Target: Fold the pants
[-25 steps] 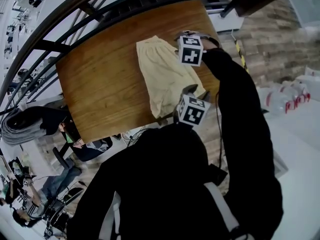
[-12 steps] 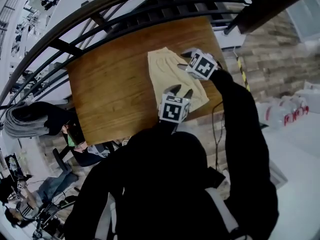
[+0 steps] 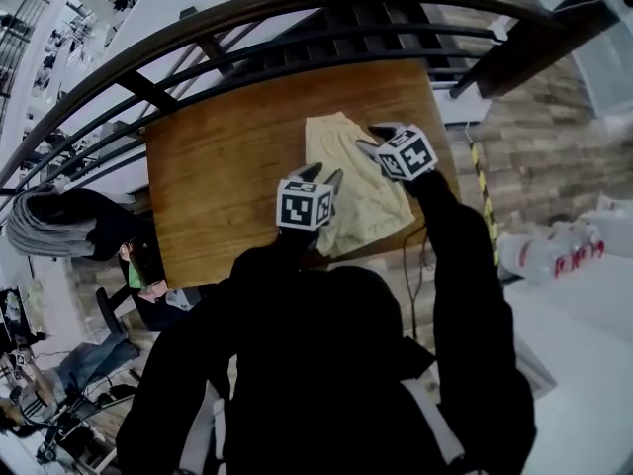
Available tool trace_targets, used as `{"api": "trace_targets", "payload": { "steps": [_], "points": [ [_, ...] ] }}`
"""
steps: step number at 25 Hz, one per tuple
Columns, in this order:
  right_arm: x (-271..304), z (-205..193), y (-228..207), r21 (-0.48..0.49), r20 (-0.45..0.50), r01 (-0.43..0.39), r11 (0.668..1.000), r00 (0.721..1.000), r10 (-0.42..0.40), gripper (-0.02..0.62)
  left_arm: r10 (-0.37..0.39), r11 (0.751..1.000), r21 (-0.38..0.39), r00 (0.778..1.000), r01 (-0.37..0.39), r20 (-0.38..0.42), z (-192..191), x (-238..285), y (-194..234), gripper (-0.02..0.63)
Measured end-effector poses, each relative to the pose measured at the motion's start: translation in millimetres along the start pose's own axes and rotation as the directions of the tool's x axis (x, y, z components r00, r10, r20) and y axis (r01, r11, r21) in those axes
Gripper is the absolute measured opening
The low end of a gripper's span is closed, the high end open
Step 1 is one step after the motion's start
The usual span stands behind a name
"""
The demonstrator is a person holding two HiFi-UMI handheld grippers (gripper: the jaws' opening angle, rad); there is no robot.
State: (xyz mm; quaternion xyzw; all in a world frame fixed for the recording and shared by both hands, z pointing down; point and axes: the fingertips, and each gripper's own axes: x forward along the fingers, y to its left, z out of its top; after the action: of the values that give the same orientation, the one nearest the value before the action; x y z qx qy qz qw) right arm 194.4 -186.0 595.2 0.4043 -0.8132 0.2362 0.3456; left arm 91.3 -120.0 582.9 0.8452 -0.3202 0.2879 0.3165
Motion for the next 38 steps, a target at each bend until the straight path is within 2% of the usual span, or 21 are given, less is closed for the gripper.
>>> {"api": "trace_targets", "payload": {
  "steps": [8, 14, 17, 20, 27, 33, 38],
  "points": [
    [38, 8, -10, 0.008, -0.036, -0.068, 0.998, 0.997, 0.068, 0.175, 0.061, 0.995, -0.086, 0.998, -0.058, 0.03, 26, 15, 63, 0.19],
    [59, 12, -29, 0.115, -0.009, -0.088, 0.99, 0.996, 0.09, 0.162, 0.068, 0.991, -0.12, 0.997, -0.063, 0.038, 37, 34, 89, 0.187],
    [73, 12, -34, 0.136, -0.018, -0.106, 0.985, 0.994, 0.109, 0.16, 0.079, 0.988, -0.133, 0.996, -0.074, 0.035, 45, 43, 100, 0.187],
    [89, 9, -35, 0.128, -0.041, -0.129, 0.983, 0.99, 0.135, 0.16, 0.089, 0.985, -0.148, 0.996, -0.085, 0.019, 44, 54, 109, 0.187],
    [119, 14, -55, 0.133, -0.057, -0.126, 0.983, 0.989, 0.134, 0.153, 0.108, 0.982, -0.152, 0.994, -0.109, -0.017, 46, 87, 132, 0.187],
    [133, 16, -68, 0.104, -0.105, -0.131, 0.986, 0.984, 0.142, 0.13, 0.085, 0.986, -0.138, 0.996, -0.089, -0.035, 58, 110, 143, 0.181],
    [148, 10, -67, 0.058, -0.176, -0.156, 0.986, 0.971, 0.164, 0.124, 0.062, 0.984, -0.165, 0.996, -0.073, -0.07, 56, 121, 157, 0.166]
  ]
}}
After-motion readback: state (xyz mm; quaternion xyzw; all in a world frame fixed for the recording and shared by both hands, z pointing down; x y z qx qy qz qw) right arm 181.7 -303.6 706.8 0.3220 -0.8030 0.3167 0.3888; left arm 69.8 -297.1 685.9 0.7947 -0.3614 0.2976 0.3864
